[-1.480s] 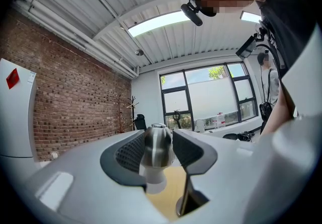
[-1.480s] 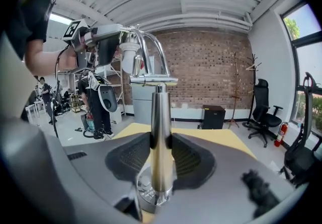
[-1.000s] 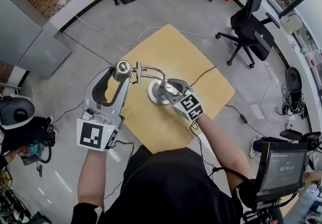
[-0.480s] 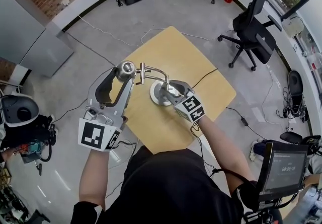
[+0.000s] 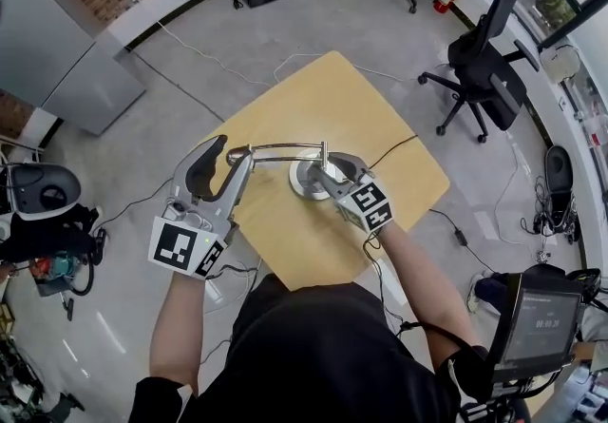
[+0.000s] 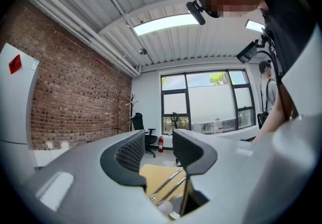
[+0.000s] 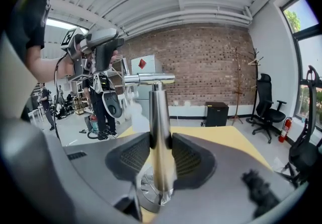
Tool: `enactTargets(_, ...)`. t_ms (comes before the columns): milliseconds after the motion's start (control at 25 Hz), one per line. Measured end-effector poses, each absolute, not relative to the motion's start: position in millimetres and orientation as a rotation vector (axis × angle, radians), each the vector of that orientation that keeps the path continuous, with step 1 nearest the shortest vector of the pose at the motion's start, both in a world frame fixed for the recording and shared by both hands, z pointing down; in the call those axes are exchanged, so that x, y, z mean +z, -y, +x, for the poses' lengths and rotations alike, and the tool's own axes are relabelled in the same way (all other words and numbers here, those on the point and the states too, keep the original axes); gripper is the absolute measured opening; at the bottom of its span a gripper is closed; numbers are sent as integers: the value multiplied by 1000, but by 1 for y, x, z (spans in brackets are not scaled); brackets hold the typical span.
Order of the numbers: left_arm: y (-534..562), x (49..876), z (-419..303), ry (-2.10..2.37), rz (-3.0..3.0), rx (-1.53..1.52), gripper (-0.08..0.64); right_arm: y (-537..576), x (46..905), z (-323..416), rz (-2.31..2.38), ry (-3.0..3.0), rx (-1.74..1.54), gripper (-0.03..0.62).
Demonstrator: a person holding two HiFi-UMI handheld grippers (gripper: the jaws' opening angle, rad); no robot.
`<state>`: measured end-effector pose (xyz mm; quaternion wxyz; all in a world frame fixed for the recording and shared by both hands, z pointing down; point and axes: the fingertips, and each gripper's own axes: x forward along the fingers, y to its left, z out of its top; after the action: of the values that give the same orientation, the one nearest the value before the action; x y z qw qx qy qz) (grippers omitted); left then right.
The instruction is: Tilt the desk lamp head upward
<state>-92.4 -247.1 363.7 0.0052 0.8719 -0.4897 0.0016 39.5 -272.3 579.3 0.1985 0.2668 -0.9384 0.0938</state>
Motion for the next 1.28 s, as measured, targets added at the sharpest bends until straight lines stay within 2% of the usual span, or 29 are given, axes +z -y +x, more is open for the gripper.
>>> enactTargets(200,242,401,-129,1599,2582,30,167,273,579,39,752,2630,272,138)
enactTargets(440,232,494,-128,1527,2408,178,170,274,576,41,754,2634,289,138)
enactTargets(640,219,588,-92,1295,2203,208,260,274,575,40,762,2629,289,138)
enactTargets(760,219,627,-69,1213,2118,204,286,272,576,41,762,2623,290,138)
enactTargets(1040,242,668,-51,1163,1959,96,327,272,577,43,772,2618,300,138)
enactTargets(1280,250,682,-41,1126,1878,5,310,274,575,39,793,2625,320,138)
